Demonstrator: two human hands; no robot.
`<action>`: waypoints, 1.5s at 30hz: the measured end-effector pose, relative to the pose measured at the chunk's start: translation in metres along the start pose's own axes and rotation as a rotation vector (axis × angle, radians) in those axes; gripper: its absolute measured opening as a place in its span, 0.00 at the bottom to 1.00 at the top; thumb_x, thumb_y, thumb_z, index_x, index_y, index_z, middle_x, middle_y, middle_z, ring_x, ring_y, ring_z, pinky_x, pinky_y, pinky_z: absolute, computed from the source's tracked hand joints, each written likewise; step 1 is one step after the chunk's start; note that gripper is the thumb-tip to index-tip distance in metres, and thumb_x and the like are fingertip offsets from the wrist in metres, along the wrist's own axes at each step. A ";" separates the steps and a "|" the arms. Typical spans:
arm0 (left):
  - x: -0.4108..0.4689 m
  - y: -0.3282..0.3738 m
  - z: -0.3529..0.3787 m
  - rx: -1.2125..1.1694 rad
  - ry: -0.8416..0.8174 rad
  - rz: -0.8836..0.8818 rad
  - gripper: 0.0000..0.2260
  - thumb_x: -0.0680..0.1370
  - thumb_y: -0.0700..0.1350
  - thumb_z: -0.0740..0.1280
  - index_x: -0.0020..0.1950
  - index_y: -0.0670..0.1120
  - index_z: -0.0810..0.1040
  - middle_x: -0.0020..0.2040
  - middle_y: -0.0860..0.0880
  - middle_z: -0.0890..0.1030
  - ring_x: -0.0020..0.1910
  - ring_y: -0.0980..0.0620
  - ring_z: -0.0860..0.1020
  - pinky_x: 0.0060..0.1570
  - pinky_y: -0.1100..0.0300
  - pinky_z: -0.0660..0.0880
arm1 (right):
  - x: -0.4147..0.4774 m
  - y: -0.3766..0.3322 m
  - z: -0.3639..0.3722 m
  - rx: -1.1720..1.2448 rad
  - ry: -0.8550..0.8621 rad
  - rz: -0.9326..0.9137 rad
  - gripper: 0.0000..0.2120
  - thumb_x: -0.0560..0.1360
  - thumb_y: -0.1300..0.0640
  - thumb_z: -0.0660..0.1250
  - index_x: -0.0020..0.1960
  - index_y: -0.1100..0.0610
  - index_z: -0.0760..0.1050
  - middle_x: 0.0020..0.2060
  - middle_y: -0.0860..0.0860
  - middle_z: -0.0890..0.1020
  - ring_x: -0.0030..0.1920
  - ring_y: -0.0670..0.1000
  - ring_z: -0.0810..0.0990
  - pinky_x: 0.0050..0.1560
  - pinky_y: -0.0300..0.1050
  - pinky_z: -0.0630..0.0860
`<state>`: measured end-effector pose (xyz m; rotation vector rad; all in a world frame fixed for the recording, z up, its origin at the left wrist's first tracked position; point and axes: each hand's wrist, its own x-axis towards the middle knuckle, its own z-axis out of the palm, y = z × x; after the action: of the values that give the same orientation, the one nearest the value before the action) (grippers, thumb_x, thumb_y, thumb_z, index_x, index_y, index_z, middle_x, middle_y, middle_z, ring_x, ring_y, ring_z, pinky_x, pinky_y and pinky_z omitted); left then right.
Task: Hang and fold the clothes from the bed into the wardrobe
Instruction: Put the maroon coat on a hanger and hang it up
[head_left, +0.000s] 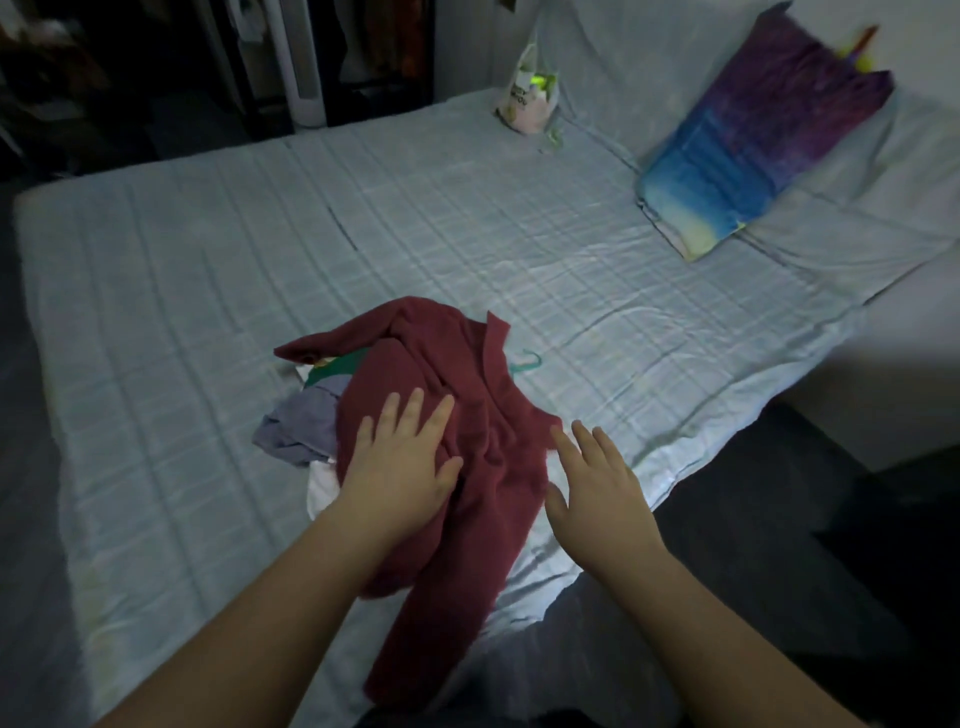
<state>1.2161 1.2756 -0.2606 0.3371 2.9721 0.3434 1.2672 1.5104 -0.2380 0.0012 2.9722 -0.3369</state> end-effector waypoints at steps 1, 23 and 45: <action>0.012 0.004 0.004 0.002 -0.021 0.003 0.34 0.80 0.62 0.56 0.81 0.58 0.45 0.82 0.46 0.50 0.80 0.41 0.49 0.76 0.40 0.52 | 0.011 0.008 0.002 0.010 -0.017 0.010 0.32 0.80 0.47 0.58 0.81 0.50 0.51 0.80 0.52 0.53 0.80 0.55 0.49 0.78 0.54 0.56; 0.253 0.054 0.200 -0.074 -0.418 -0.471 0.32 0.81 0.57 0.58 0.82 0.54 0.49 0.82 0.44 0.53 0.79 0.41 0.55 0.76 0.43 0.57 | 0.347 0.187 0.177 0.359 -0.627 0.181 0.13 0.74 0.55 0.62 0.57 0.57 0.76 0.50 0.58 0.82 0.52 0.62 0.81 0.54 0.57 0.78; 0.247 0.057 0.210 -0.331 -0.251 -0.629 0.29 0.80 0.46 0.63 0.80 0.49 0.59 0.80 0.42 0.58 0.78 0.41 0.56 0.76 0.45 0.58 | 0.383 0.141 0.269 0.750 -0.585 0.368 0.11 0.78 0.52 0.67 0.57 0.57 0.73 0.53 0.58 0.82 0.54 0.59 0.80 0.55 0.49 0.74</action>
<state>1.0212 1.4319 -0.4751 -0.5357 2.5361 0.6345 0.9313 1.5818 -0.5860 0.4382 2.0685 -1.1338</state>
